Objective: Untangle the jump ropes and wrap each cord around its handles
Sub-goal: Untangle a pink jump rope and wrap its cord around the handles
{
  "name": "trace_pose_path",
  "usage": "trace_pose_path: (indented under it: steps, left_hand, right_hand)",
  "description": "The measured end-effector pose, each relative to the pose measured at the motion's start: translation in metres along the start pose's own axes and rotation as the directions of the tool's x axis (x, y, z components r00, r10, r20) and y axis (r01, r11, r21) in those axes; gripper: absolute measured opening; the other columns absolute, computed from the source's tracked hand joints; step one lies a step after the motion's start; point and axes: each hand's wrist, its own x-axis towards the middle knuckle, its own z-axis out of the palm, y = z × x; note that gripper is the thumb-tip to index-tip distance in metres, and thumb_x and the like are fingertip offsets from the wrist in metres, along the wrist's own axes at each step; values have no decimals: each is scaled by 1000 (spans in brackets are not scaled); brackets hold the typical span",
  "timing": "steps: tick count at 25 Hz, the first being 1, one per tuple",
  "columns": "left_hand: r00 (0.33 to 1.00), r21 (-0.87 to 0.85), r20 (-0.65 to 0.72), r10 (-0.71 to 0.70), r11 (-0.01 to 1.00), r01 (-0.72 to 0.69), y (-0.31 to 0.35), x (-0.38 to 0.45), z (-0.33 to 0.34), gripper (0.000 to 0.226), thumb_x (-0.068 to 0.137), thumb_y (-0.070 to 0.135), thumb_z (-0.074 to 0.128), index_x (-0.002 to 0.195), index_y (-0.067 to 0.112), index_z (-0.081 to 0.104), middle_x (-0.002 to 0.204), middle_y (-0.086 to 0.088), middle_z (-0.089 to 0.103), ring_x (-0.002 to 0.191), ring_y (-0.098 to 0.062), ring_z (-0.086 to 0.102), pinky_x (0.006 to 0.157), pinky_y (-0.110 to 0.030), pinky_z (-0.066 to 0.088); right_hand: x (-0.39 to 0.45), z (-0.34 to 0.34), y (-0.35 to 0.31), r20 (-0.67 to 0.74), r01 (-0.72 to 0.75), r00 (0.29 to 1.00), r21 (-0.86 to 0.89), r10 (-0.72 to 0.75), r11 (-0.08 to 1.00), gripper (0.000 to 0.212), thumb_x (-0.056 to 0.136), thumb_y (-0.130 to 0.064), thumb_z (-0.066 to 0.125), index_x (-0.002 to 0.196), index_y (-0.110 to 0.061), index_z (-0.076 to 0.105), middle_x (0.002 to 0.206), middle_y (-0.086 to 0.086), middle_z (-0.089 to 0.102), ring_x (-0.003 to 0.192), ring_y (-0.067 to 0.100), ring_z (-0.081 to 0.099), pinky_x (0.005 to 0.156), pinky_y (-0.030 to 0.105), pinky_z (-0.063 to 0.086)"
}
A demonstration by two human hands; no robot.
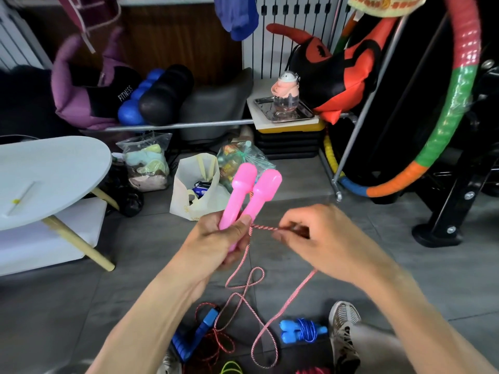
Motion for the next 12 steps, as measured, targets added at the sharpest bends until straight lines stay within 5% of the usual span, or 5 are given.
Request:
trace_pose_path:
  steps: [3,6,9,12]
  left_hand:
    - [979,390,-86,184,911,-136,-3,7,-14,28,95,27,59,75,8,51,58,-3,44,47,-13,35,44,-24,29]
    - [968,657,18,251,727,-201,-5,1,-10,12,94,26,58,84,19,58,59,8,50,47,-7,42,45,-19,32]
    - [933,692,317,171,631,-351,-13,-16,11,4,95,32,57,94,28,57,76,11,61,64,-7,55,60,-28,44]
    - [804,492,550,226,690,-531,-12,-27,24,9,95,27,60,88,29,54,70,18,52,61,2,46,57,-17,36]
  right_hand:
    - [-1,-30,19,-18,-22,1000,85,23,996,13,87,-33,67,76,-27,67,60,-13,60,56,4,53,55,19,37]
    - [2,-45,24,-99,147,986,138,-134,979,8,90,-27,67,90,-23,74,76,-12,66,72,9,62,65,24,44]
    - [9,-52,23,-132,238,966,109,-223,965,15,82,-34,73,85,-21,76,74,-14,63,68,11,59,61,21,40]
    - [19,-57,28,4,152,987,296,-160,943,15,73,-35,74,79,-21,76,67,-14,66,60,3,57,57,13,39]
